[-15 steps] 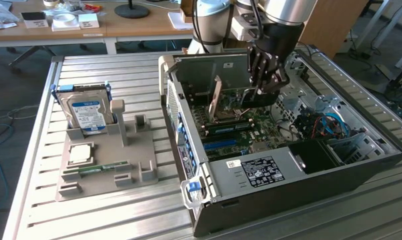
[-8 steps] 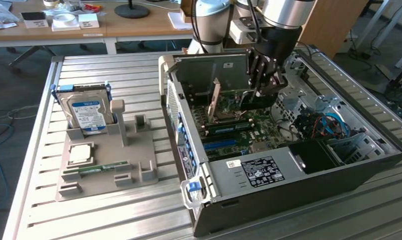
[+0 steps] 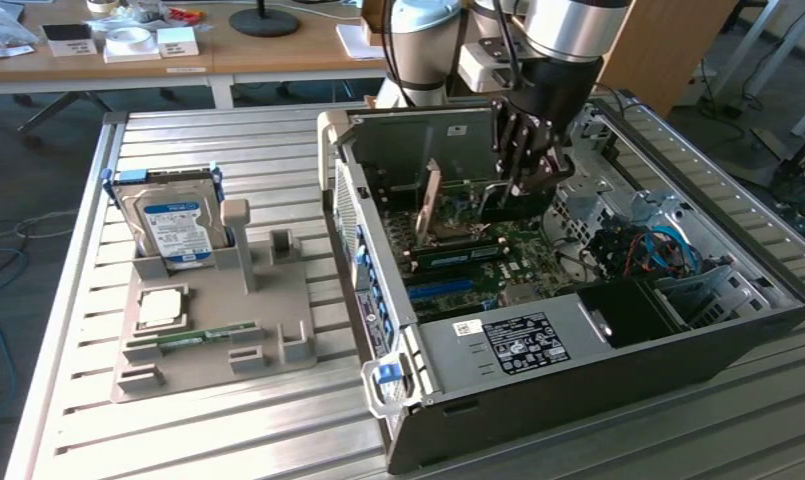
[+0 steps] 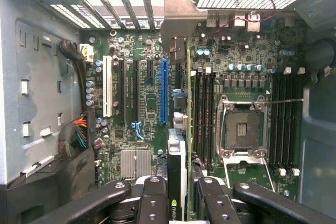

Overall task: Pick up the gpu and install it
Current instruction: 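Insert the gpu into the slot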

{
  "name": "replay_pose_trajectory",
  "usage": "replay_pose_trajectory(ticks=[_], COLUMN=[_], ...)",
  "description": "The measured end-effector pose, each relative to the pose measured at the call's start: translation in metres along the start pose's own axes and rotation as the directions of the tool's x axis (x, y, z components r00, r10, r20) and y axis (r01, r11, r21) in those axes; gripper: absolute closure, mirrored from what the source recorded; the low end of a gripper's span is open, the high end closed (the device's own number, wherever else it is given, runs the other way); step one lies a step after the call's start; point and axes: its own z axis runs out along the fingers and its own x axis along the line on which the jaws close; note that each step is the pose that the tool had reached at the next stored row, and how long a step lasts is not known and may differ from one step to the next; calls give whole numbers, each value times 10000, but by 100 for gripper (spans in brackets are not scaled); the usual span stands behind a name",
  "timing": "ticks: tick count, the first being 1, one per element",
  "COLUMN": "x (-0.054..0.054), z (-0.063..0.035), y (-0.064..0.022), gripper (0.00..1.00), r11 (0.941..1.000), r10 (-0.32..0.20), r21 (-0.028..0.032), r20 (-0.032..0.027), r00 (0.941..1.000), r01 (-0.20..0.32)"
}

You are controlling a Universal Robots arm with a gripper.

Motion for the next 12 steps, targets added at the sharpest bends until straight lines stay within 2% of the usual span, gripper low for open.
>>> replay_pose_trajectory(ticks=[12], x=[1], z=[175], y=[20], gripper=[73], r11=[10000], r10=[0], r21=[0], r20=[0], r00=[10000], r01=[0])
